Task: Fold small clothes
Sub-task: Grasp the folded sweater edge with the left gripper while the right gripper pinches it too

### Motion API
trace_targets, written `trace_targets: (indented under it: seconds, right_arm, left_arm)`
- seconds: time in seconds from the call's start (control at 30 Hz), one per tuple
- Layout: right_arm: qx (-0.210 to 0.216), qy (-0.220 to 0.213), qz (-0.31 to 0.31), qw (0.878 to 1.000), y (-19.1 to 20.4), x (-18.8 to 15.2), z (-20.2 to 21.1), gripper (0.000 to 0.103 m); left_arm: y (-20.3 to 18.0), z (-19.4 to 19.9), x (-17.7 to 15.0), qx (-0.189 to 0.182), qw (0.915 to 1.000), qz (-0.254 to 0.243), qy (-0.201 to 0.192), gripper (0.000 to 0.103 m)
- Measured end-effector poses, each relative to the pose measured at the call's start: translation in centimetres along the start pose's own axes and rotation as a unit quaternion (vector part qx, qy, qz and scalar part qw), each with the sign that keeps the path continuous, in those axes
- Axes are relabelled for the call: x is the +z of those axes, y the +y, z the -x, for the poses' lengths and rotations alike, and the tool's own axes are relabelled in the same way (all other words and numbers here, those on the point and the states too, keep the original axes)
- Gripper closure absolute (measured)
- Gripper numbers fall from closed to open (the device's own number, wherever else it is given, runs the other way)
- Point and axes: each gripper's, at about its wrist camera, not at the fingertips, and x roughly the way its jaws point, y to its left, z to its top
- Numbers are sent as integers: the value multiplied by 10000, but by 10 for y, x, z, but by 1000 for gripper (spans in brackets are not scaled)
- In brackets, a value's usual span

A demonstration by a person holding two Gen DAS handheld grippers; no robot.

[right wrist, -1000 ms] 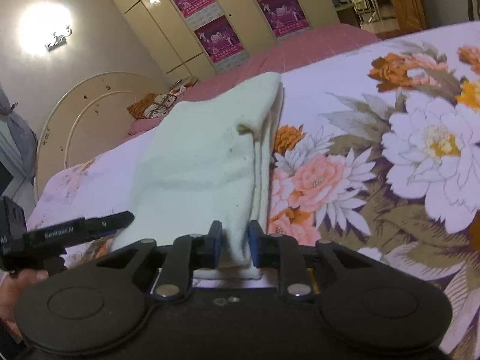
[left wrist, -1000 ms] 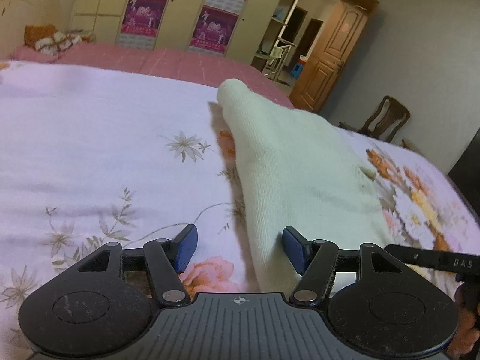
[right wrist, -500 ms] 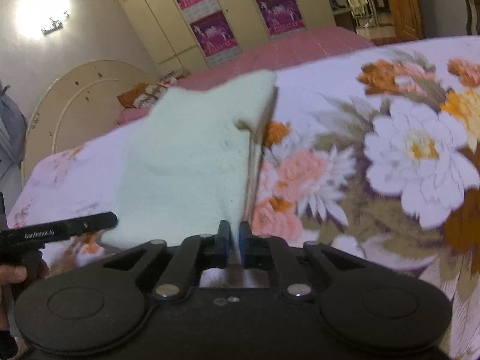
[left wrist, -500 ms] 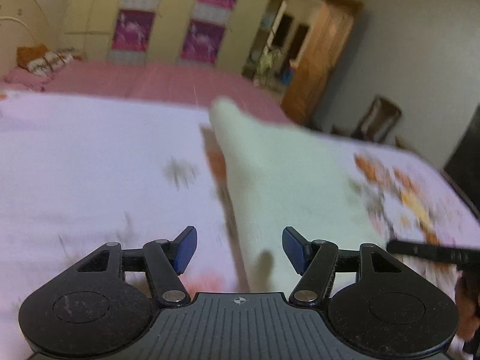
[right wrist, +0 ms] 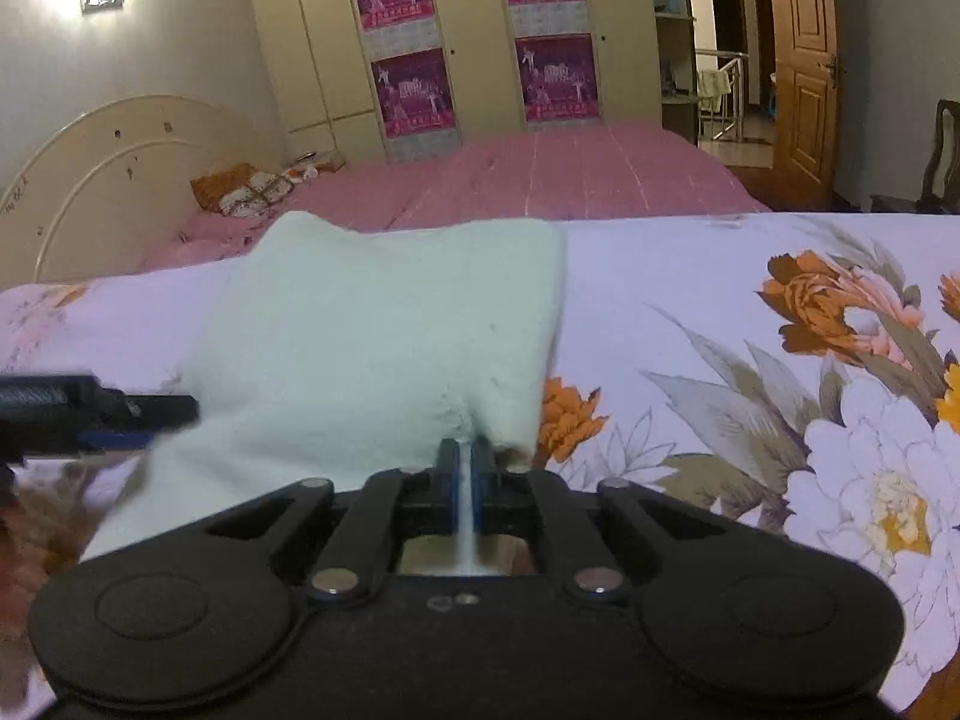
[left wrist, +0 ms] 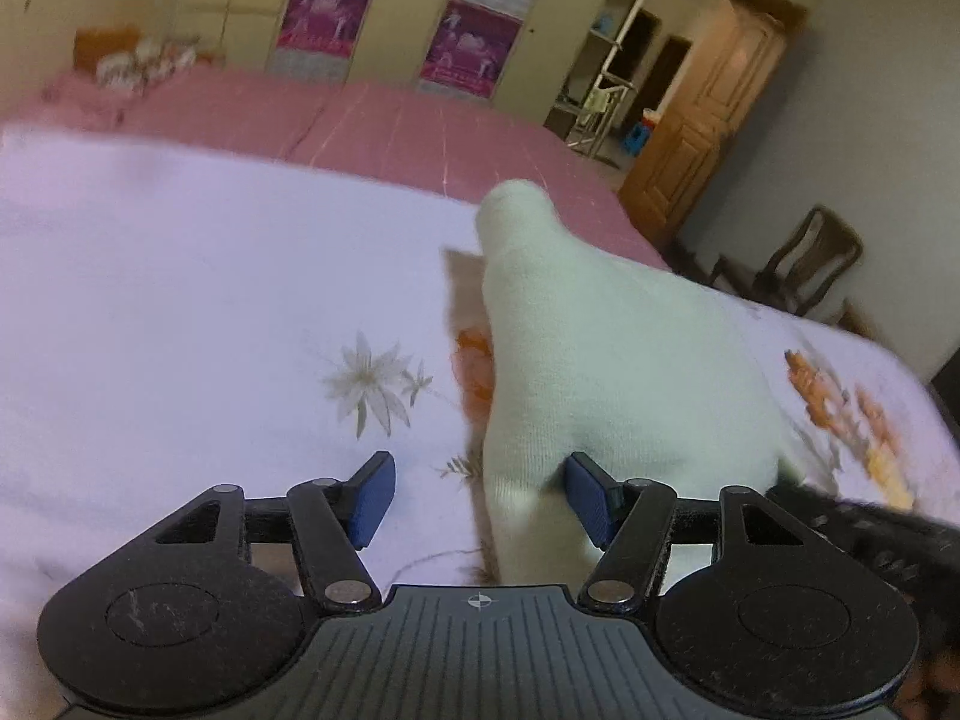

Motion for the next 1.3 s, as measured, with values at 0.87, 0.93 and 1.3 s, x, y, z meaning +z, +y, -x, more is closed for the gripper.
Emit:
trace_targets:
  seconds: [0.87,0.93,1.3]
  right_arm:
    - [1123,204,-1746,9780,-59,14,-26,50]
    - [1083,268,-1691,9793,-55,18,-27,48]
    - [1106,450,-1531,9810,-52,26,-29,47]
  left_arm:
    - [8,-34,17,-759,9963,302,270,40]
    - [5,-36,18,-767,9963,259,281,40]
    - [-4,-48,22,-958,9943,220,409,49]
